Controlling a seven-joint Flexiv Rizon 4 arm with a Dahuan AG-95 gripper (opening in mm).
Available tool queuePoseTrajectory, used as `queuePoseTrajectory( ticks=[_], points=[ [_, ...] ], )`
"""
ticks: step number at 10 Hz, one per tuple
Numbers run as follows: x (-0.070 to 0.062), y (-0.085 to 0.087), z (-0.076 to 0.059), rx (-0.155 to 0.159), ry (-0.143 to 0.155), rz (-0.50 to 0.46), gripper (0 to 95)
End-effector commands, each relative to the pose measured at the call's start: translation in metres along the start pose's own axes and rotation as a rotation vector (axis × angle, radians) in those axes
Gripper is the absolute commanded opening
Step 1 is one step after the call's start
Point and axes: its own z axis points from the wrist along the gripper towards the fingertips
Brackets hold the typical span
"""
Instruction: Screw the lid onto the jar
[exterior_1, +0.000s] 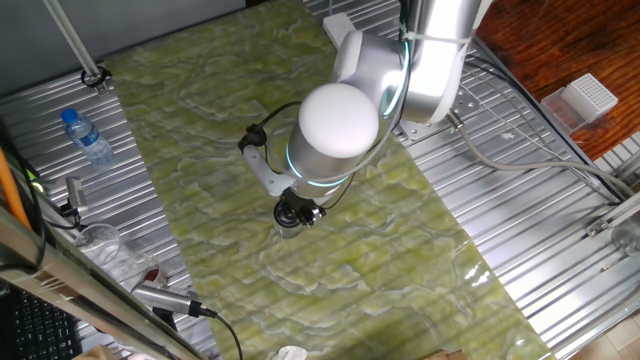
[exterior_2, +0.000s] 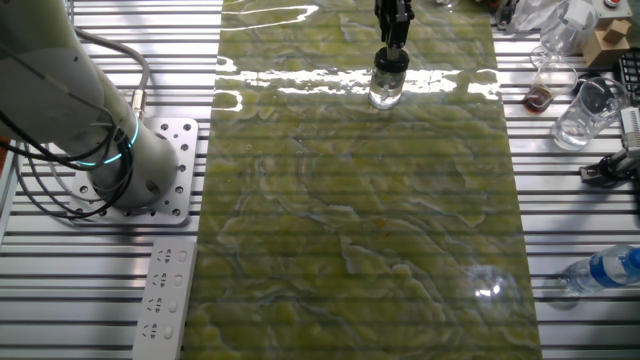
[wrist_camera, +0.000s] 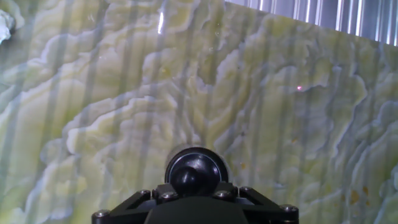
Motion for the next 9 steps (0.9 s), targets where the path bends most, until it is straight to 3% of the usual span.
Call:
queuePoseTrajectory(
  ticks=[1, 9],
  points=[
    [0.0, -0.001, -0.001, -0.002, -0.002, -0.002, 38.0],
    [0.004, -0.015, -0.005, -0.012, -0.003, 0.008, 38.0]
  ],
)
